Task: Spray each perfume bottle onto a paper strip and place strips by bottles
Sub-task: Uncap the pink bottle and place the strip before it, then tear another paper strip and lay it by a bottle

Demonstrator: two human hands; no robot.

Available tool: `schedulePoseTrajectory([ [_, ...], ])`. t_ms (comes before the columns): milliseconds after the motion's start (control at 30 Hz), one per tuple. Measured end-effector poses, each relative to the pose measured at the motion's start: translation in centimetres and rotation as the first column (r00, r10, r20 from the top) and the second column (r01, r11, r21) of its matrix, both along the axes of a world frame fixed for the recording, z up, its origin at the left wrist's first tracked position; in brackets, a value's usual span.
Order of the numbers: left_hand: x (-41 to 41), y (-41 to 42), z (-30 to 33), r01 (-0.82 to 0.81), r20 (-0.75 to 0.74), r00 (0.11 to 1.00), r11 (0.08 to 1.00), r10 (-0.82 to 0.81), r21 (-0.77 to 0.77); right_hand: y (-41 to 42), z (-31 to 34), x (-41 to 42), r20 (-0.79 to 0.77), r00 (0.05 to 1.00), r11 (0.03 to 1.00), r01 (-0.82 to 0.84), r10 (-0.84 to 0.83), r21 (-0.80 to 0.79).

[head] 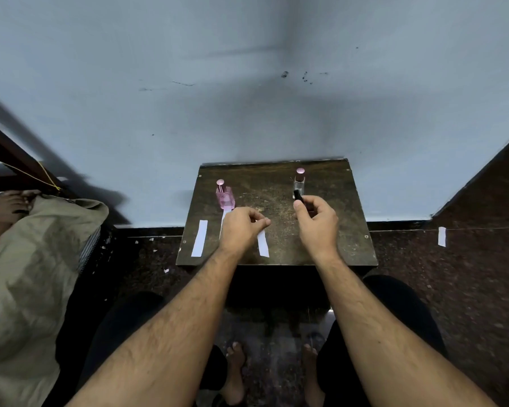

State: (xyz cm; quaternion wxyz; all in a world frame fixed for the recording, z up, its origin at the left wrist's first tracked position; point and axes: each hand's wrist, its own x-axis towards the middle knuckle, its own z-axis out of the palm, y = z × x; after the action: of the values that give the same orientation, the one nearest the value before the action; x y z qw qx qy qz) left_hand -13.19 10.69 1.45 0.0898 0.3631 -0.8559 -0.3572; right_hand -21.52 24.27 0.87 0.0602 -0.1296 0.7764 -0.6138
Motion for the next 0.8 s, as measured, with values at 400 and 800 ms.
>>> schedulePoseTrajectory([
  [400,-8.0,-2.2,-2.7,-0.069,0.032,0.997,0.986,0.075,-0.155,-1.9,-0.8,-2.3,0.093,0.995,0.985,-0.006,0.022,-0.172],
  [800,-10.7,-4.2,-4.4,0.065,0.154,0.988,0.976,-0.033,-0.207,-3.6,-1.2,-2.5,0.135,0.99,0.973,0.001,0.031,-0.23],
])
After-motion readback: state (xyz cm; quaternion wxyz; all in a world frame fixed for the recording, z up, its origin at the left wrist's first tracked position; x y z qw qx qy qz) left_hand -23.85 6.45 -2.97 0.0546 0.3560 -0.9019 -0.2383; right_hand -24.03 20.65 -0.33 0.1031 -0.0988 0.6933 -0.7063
